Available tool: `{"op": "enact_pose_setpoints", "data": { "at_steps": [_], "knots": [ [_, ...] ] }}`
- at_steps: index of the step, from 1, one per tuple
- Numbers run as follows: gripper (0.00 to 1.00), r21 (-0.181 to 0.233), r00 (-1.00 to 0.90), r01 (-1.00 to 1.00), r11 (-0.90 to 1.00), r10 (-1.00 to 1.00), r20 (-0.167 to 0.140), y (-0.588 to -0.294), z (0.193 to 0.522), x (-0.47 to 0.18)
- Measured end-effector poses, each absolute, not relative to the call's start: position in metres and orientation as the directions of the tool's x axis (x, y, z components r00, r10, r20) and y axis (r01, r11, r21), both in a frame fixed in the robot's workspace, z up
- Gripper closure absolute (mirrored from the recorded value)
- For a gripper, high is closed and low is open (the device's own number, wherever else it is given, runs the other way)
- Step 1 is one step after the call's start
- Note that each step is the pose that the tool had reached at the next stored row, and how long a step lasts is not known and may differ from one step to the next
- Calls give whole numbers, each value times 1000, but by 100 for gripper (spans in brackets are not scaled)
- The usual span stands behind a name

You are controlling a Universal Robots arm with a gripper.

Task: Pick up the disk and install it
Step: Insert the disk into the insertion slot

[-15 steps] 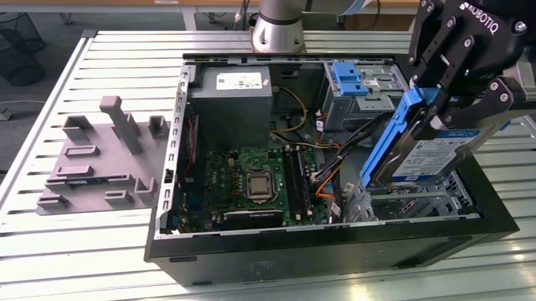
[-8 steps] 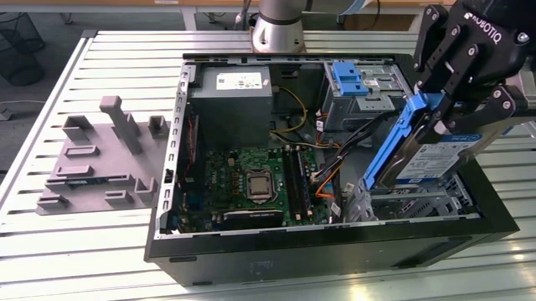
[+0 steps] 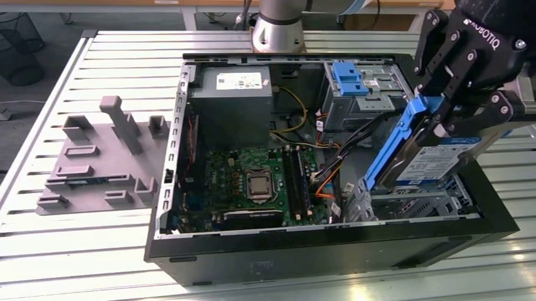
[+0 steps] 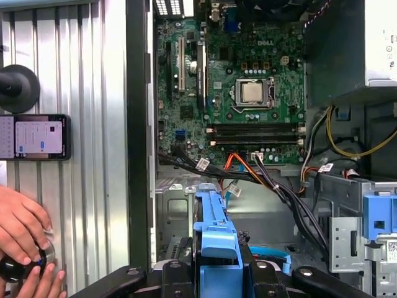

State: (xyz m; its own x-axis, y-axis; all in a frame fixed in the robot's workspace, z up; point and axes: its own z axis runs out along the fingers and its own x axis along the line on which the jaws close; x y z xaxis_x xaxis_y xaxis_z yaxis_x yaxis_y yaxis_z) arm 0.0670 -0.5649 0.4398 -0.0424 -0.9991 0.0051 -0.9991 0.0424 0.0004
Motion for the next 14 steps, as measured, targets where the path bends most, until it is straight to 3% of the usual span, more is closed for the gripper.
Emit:
{"op": "enact_pose_setpoints", "data": {
  "at_steps": [14],
  "knots": [
    [64, 0, -43, -999, 43, -999, 5, -565, 427, 67]
  ]
}}
